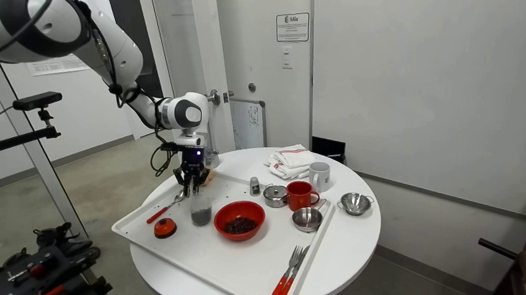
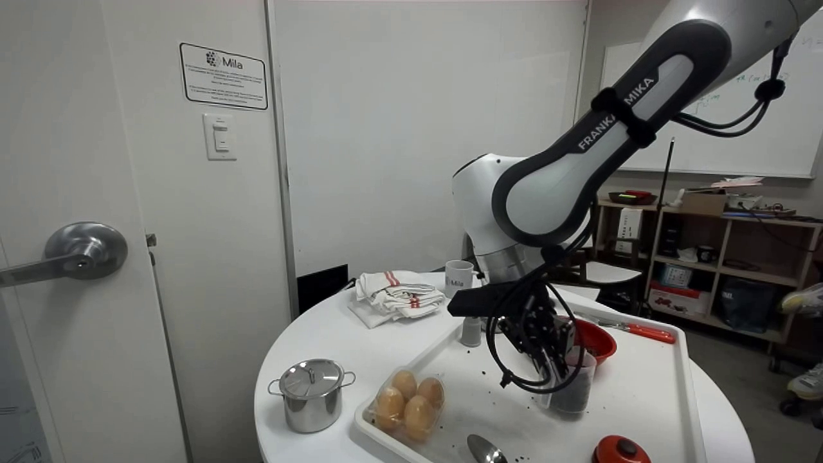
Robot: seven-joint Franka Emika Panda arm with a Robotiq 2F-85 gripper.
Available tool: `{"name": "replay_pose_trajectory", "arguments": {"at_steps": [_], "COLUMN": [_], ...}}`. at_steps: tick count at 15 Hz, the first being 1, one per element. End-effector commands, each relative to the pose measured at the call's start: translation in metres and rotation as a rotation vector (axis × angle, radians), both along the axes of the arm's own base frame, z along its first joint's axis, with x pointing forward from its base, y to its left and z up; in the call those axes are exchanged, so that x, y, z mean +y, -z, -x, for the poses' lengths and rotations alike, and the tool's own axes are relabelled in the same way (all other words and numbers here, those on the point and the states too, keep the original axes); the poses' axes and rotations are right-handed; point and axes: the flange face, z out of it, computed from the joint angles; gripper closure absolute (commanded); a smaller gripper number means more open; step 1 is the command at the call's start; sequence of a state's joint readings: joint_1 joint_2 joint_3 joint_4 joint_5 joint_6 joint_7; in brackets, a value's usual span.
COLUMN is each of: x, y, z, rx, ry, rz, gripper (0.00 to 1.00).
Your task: Pour some contents from the clear jar into the orange bowl
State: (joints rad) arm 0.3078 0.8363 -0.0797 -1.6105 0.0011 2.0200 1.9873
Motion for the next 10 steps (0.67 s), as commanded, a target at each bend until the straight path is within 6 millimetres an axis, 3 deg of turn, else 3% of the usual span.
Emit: {"name": "replay_pose_trajectory", "arguments": {"at_steps": [1, 2, 4, 8, 10], "x": [-0.005, -0.007, -0.011, -0.016, -0.019], "y": [0.012, 0.013, 0.013, 0.006, -0.003], "z": [-0.001, -0.002, -0.003, 0.000, 0.003], "rx": [0.003, 0.010, 0.012, 0.015, 0.017], "ry": [0.040, 0.046, 0.054, 0.052, 0.035], "rz": [-0.008, -0.004, -0.007, -0.034, -0.062], "gripper": [0.88, 0.47, 0.40, 0.10, 0.00]}}
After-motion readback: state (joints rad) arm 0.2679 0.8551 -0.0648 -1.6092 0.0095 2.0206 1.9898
